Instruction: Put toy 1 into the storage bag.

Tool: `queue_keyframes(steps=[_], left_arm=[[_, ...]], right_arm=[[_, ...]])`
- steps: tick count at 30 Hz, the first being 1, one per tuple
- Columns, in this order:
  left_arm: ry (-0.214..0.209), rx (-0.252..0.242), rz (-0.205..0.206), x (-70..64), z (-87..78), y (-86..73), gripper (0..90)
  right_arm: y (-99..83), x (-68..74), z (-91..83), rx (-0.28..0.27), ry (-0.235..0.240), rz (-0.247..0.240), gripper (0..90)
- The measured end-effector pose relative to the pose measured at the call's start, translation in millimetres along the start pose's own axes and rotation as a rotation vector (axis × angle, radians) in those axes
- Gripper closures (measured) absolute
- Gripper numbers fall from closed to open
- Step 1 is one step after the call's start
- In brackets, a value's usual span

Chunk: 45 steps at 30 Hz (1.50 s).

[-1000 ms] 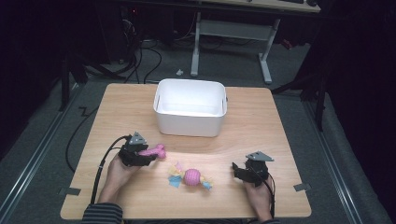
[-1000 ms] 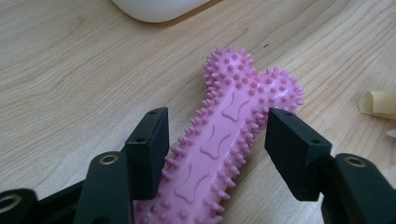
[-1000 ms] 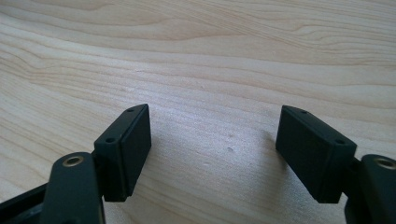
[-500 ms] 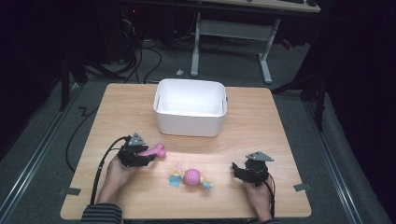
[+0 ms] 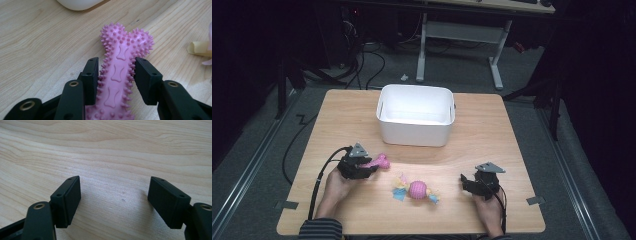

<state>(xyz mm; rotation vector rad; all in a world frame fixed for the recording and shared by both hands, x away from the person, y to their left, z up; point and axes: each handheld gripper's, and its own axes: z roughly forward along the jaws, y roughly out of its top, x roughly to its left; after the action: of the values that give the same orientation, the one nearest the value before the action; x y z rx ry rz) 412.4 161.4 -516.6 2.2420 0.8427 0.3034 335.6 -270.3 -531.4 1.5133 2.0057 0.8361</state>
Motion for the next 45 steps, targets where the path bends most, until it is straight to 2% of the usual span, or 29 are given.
queue_keyframes(steps=[27,45], left_arm=[[-0.006,-0.016,-0.007,-1.8,-2.3,0.8,59.3],[-0.017,-0.061,-0.034,-2.6,-19.3,3.5,59.5]], right_arm=[[0.0,0.0,0.0,0.000,0.000,0.000,26.8],[0.1,0.1,0.0,0.001,0.000,0.001,26.8]])
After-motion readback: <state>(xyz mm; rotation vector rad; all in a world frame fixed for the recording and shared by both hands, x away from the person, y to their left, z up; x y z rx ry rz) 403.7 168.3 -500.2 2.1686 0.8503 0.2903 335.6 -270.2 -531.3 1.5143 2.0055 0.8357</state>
